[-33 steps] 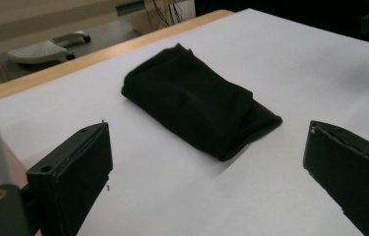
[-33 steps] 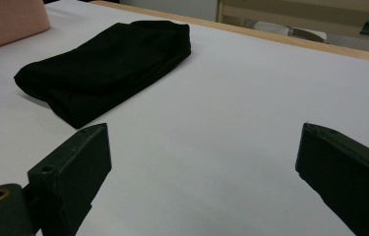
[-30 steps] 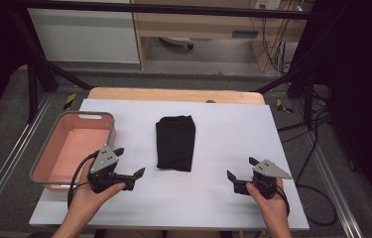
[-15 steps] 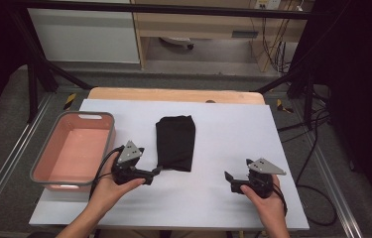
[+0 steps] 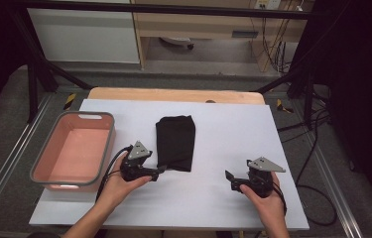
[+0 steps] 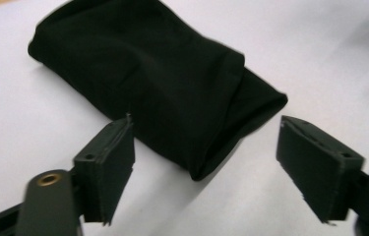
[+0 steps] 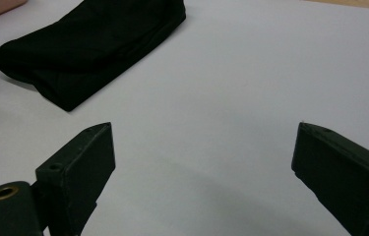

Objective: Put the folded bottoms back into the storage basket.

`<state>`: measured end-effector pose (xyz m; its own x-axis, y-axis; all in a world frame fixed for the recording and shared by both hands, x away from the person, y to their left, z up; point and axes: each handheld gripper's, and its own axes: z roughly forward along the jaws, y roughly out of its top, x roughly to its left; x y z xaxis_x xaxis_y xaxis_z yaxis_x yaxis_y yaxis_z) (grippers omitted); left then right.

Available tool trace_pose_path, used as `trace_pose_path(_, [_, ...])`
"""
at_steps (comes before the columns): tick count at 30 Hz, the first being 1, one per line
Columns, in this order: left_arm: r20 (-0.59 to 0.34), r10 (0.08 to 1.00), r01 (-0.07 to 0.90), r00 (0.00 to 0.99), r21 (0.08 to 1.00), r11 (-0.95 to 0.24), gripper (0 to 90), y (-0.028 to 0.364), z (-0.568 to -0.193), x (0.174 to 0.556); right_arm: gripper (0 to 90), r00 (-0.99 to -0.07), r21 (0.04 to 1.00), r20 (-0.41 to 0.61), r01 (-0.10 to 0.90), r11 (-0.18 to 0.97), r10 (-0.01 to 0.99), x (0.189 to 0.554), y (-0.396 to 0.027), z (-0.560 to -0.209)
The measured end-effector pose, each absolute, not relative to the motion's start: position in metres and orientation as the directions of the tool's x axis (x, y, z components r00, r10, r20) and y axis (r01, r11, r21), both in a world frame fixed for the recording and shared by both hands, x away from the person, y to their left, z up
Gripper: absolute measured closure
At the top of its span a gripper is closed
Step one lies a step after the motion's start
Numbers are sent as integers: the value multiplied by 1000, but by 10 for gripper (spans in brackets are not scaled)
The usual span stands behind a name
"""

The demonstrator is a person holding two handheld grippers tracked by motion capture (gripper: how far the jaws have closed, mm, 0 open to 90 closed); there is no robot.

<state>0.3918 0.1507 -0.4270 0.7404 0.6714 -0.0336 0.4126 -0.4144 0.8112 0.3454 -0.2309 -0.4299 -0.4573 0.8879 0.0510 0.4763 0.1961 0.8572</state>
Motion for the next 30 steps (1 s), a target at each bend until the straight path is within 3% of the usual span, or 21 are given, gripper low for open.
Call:
trace_pose_path(17, [2,692,445,722,764,-467,402,140,-454,396,98,-486,833,45,500,236,873,346,-223,-435])
trace_pose_path(19, [8,684,440,729,761,-478,502,138,-457,399,97,-497,831,29,494,255,867,345,-220,-434])
trace_pose_path(20, [21,682,430,731,761,-485,502,136,-458,400,97,-497,831,29,494,255,867,345,-220,-434])
trace_pose_path(23, [44,679,413,733,764,-496,618,133,-458,401,101,-503,832,25,489,261,864,344,-216,-434])
trace_pose_path(24, [49,682,412,730,764,-496,694,133,-458,400,104,-506,833,24,487,262,862,343,-215,-433])
trace_pose_path(25, [50,688,414,724,765,-492,694,133,-458,400,104,-507,835,28,486,259,861,343,-213,-433])
trace_pose_path(27, [44,691,418,722,768,-486,804,134,-458,400,104,-518,834,37,487,259,854,341,-208,-433])
trace_pose_path(30, [57,684,409,728,764,-499,853,134,-458,399,116,-545,832,24,476,285,838,339,-199,-433])
